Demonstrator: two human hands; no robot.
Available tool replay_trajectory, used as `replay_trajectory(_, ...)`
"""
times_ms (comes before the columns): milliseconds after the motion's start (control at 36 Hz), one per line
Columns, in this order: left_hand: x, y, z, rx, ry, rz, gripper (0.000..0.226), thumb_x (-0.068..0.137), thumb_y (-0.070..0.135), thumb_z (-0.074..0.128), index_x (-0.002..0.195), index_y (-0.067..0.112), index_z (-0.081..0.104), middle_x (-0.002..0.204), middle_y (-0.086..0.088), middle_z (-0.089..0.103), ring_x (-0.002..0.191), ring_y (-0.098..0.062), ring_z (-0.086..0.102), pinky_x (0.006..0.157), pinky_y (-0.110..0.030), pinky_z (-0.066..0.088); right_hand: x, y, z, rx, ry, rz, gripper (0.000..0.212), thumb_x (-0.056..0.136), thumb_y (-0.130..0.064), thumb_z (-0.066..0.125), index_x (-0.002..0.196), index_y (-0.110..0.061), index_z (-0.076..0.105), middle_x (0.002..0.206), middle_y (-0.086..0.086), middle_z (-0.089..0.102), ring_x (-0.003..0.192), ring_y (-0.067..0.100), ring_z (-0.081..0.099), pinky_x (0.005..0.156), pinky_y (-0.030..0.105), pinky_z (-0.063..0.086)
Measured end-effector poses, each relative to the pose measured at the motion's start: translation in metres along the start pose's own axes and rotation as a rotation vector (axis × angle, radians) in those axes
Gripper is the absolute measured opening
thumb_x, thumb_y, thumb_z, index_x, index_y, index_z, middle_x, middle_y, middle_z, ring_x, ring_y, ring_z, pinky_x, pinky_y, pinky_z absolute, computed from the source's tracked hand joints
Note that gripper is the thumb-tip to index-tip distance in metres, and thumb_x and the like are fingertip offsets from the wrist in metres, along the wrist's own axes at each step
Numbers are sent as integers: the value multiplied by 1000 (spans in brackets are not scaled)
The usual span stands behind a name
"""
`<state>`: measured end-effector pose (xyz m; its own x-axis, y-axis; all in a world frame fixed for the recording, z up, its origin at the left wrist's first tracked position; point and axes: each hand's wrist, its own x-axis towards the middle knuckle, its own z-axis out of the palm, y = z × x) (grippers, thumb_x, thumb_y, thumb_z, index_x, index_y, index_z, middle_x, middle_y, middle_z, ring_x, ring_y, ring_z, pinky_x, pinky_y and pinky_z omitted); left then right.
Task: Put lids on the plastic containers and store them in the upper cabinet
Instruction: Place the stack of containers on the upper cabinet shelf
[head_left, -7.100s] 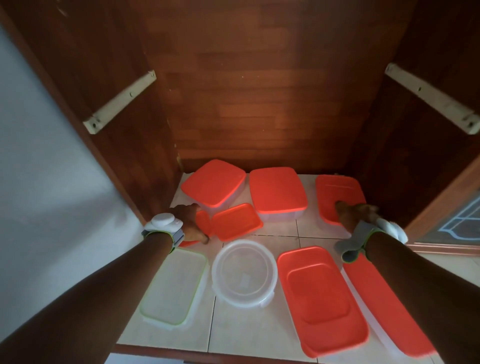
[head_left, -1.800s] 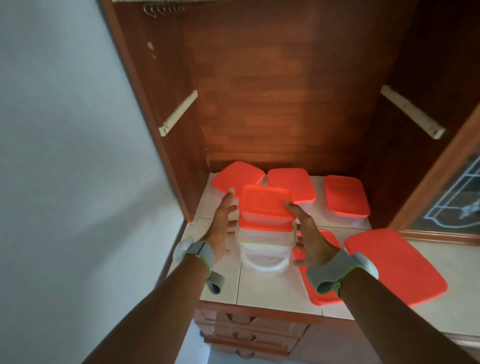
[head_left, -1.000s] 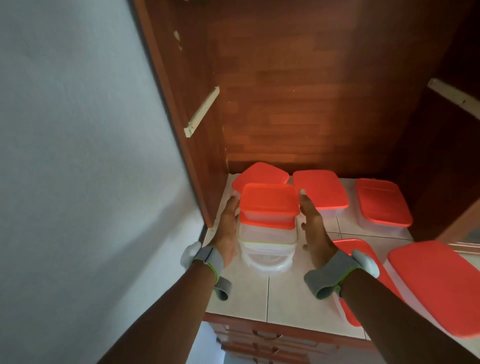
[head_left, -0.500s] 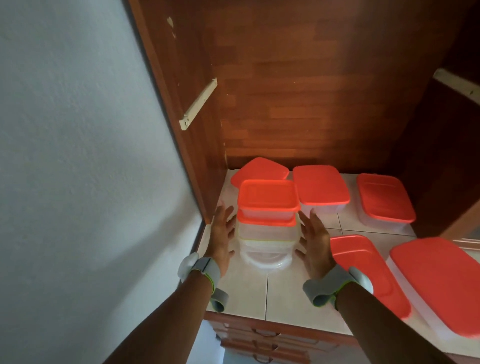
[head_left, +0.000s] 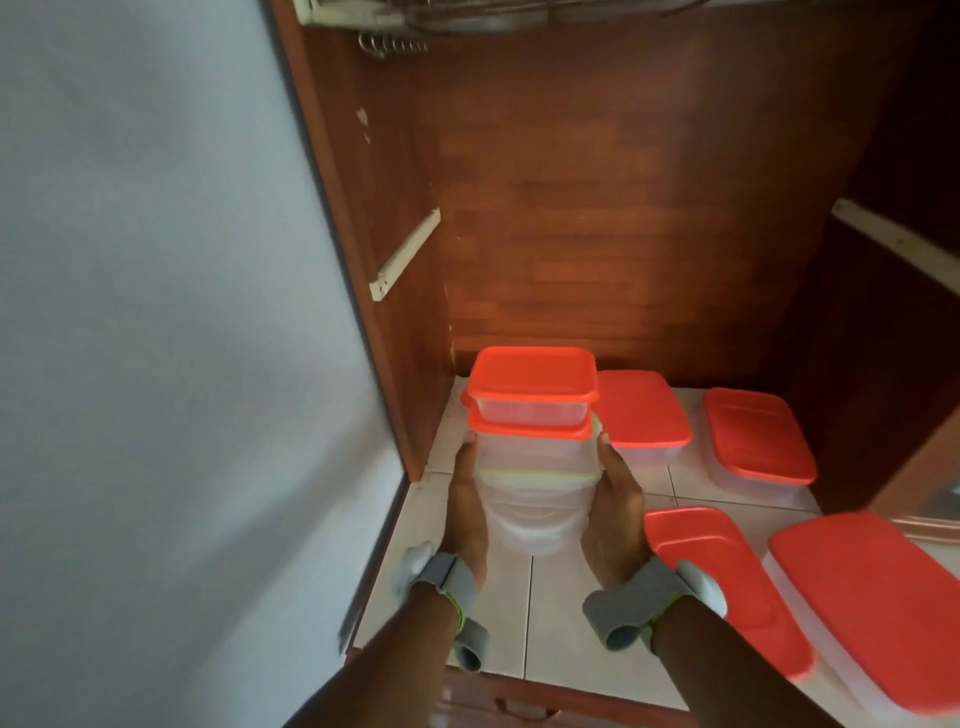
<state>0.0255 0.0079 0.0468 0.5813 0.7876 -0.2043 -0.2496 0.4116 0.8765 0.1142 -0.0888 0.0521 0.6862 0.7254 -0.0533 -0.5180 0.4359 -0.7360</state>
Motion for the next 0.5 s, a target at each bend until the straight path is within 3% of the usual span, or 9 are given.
replay_trajectory(111,-11,46,26,-29,16,153,54,87,59,60,134,32,59,132,7,65,124,-19,59,112,-45,38,-3,-46,38,-98,-11,-58,49,97,-45,43,131,-13,58,132,18,59,122,35,57,111,55,35)
replay_trajectory(167,-3,63,31,19,35,222,52,91,55,56,138,32,56,134,7,64,124,-20,59,107,-41,42,-16,-77,61,-79,-65,-46,41,101,-41,35,118,-14,61,116,14,65,109,30,62,101,45,46)
replay_trajectory(223,32,66,32,77,49,243,57,85,63,60,138,41,53,138,10,60,133,-23,53,108,-49,40,-20,-100,79,-75,-109,-25,43,102,-41,29,109,-16,64,102,10,70,98,28,65,89,38,51)
replay_trajectory(250,24,91,42,122,89,281,54,83,65,62,133,48,54,137,12,61,133,-23,52,107,-51,42,-26,-116,92,-94,-126,-23,47,101,-42,28,103,-17,67,95,8,74,92,26,69,84,36,55)
replay_trajectory(306,23,127,53,144,126,346,27,86,57,60,113,54,64,122,18,67,121,-14,62,98,-39,51,-44,-150,121,-73,-206,-37,61,101,-43,24,84,-18,77,82,6,77,79,22,73,72,30,59)
replay_trajectory(362,-27,181,85,155,97,403,23,86,53,62,106,46,70,114,14,71,111,-12,66,97,-44,53,-58,-183,149,-29,-292,-87,75,103,-38,19,64,-17,79,68,5,75,64,19,73,59,24,59)
replay_trajectory(417,-64,217,112,69,-3,328,39,88,58,58,102,26,75,105,-2,76,98,-23,70,96,-52,50,-67,-207,173,-26,-357,-108,75,103,-35,20,58,-16,78,63,5,74,58,19,72,52,22,57)
replay_trajectory(473,-103,255,134,113,-100,270,44,98,49,43,86,18,72,81,-5,74,74,-22,68,73,-35,53,-70,-233,192,-19,-337,-128,69,101,-36,24,63,-16,77,64,5,73,62,21,71,54,22,57)
replay_trajectory(501,-115,271,144,144,-172,262,46,99,48,38,87,17,70,81,-6,73,72,-23,67,67,-30,51,-72,-245,202,-35,-299,-165,62,100,-37,25,70,-18,76,67,5,73,69,24,70,59,23,56)
